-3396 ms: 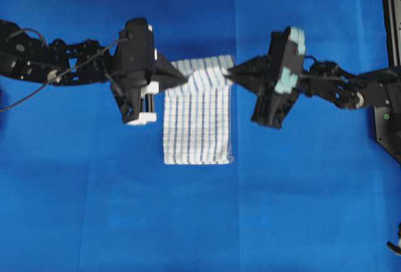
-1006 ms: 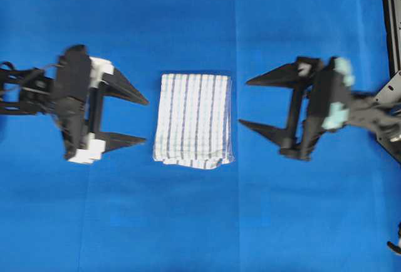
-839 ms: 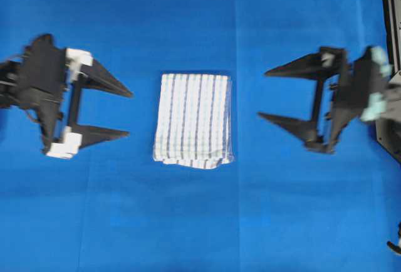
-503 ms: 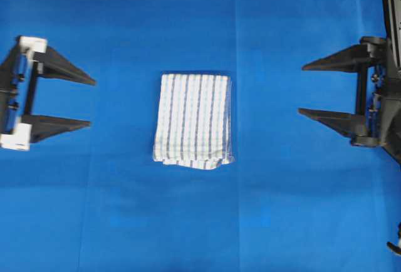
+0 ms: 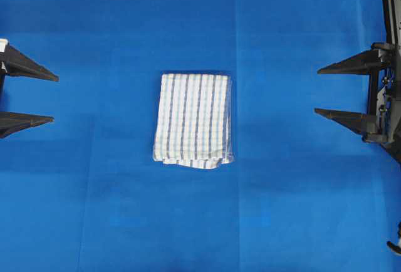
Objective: Fold the blue towel.
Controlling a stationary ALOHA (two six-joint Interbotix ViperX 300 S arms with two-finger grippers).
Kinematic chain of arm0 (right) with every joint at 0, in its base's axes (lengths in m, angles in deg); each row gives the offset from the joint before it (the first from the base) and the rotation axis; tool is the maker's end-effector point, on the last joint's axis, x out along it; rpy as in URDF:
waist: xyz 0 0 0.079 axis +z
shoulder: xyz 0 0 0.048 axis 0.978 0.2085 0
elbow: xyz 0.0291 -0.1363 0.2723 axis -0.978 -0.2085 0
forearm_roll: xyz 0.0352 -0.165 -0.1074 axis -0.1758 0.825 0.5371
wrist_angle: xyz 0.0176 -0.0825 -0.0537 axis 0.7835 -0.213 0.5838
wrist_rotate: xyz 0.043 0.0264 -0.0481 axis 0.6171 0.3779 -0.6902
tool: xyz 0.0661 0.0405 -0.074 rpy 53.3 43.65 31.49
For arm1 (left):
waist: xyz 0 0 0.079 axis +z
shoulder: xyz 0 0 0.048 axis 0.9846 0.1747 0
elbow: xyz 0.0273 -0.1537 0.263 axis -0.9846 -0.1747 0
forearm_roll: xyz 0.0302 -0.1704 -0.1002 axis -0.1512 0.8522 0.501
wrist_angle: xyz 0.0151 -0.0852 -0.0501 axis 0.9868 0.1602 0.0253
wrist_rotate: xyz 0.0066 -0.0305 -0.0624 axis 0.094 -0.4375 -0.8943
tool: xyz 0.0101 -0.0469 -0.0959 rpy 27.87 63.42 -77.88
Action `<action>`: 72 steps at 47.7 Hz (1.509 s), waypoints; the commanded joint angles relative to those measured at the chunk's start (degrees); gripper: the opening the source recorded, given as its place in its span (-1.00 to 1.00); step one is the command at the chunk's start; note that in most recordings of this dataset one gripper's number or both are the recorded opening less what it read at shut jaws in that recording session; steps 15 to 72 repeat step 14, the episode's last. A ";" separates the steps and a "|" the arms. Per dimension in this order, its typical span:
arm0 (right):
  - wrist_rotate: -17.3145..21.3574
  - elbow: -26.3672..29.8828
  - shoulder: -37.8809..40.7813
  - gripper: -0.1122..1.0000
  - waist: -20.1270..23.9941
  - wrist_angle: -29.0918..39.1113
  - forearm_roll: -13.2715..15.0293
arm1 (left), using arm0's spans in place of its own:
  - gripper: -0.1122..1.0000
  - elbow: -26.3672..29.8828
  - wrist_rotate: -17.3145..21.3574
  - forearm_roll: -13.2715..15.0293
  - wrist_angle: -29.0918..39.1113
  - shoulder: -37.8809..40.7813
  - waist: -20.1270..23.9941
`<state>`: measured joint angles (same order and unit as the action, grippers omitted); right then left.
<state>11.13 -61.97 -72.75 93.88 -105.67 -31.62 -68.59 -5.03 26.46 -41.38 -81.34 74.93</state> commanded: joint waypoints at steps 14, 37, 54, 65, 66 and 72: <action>3.16 -2.37 1.32 0.71 0.09 -1.23 -0.09 | 0.77 -3.43 0.18 0.00 -0.09 -0.97 0.18; 3.16 -2.37 1.32 0.71 0.09 -1.23 -0.09 | 0.77 -3.43 0.18 0.00 -0.09 -0.97 0.18; 3.16 -2.37 1.32 0.71 0.09 -1.23 -0.09 | 0.77 -3.43 0.18 0.00 -0.09 -0.97 0.18; 3.16 -2.37 1.32 0.71 0.09 -1.23 -0.09 | 0.77 -3.43 0.18 0.00 -0.09 -0.97 0.18; 3.16 -2.37 1.32 0.71 0.09 -1.23 -0.09 | 0.77 -3.43 0.18 0.00 -0.09 -0.97 0.18; 3.16 -2.37 1.32 0.71 0.09 -1.23 -0.09 | 0.77 -3.43 0.18 0.00 -0.09 -0.97 0.18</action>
